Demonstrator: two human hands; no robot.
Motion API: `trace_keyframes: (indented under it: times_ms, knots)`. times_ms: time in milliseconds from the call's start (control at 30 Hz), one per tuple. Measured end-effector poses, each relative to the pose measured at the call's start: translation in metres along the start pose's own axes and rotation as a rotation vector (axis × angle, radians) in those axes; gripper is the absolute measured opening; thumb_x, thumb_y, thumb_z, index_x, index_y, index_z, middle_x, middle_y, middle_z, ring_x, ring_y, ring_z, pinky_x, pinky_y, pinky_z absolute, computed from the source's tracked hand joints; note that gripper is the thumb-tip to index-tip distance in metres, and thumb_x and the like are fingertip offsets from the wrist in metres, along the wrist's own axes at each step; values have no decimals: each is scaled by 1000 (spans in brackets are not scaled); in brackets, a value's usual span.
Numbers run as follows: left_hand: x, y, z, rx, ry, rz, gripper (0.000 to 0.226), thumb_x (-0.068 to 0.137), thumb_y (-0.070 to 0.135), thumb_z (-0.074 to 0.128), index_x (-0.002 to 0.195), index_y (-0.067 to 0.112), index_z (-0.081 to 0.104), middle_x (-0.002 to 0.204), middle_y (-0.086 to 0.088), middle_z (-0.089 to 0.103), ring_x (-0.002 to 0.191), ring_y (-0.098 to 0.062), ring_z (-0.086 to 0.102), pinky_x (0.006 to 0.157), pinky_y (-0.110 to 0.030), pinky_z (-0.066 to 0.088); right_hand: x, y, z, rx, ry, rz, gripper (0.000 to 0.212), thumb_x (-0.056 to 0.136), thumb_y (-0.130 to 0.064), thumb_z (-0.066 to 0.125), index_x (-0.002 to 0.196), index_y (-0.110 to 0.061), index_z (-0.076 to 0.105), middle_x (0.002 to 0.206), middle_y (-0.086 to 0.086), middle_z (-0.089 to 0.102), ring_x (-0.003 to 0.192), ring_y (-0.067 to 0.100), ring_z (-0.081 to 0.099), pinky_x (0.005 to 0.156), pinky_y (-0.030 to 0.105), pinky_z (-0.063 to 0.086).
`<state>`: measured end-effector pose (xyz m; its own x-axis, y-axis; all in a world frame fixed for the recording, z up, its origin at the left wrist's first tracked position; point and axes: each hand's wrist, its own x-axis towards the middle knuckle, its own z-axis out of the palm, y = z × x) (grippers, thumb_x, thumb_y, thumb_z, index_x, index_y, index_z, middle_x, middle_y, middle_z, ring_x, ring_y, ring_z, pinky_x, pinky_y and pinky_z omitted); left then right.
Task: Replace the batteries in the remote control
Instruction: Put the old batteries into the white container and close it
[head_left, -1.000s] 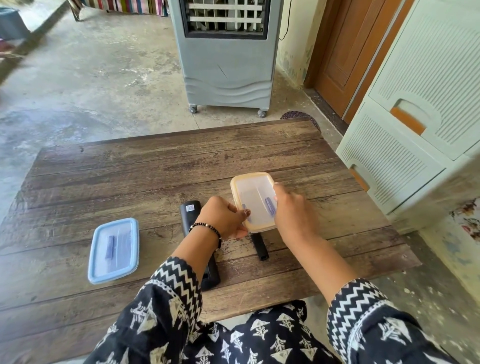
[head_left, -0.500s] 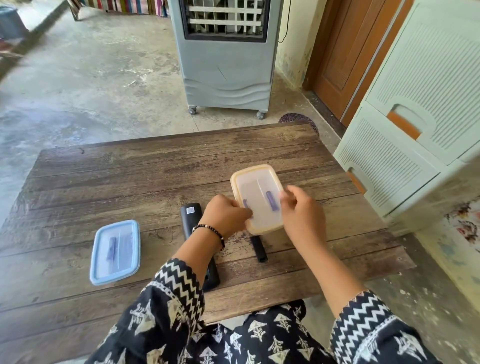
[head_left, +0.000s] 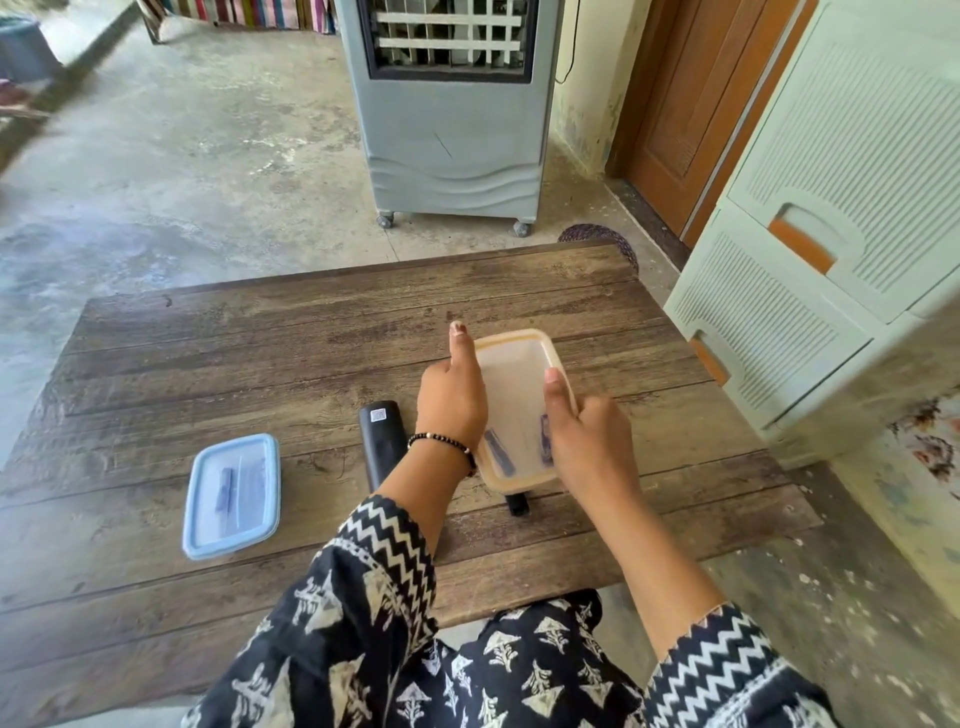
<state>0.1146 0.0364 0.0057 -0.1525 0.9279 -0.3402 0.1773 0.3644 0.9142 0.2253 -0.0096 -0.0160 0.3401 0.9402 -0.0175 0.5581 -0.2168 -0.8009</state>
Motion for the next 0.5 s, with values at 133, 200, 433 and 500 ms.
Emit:
trace_keyframes:
  times_ms: [133,200,433,500]
  knots:
    - [1,-10,1,-7,61,50,52,94,53,30,59,15,37,53,1,37,49,-14,36,48,-27,28,-1,-5,-4,-23,-12,-21,60,92,-51,37,44,-14,43,43,-1,47,37,12,46,33,19,29]
    - [1,-13,3,3,59,60,52,94,53,31,58,16,35,53,1,36,49,-15,36,48,-27,28,-1,-4,-5,-34,-26,-4,61,92,-51,37,44,-13,42,43,-1,46,36,12,44,30,16,28]
    - [-2,-19,4,126,57,111,56,94,52,28,65,9,48,66,-14,56,65,-29,52,51,-28,32,16,-17,-13,-167,-259,147,83,88,-66,13,94,-3,67,92,17,66,91,31,63,76,36,46]
    - [-2,-18,6,137,66,126,57,94,53,29,72,6,53,89,-25,65,77,-36,59,57,-29,35,24,-23,-11,-174,-241,155,81,87,-69,14,84,-3,63,88,15,63,87,28,62,69,33,45]
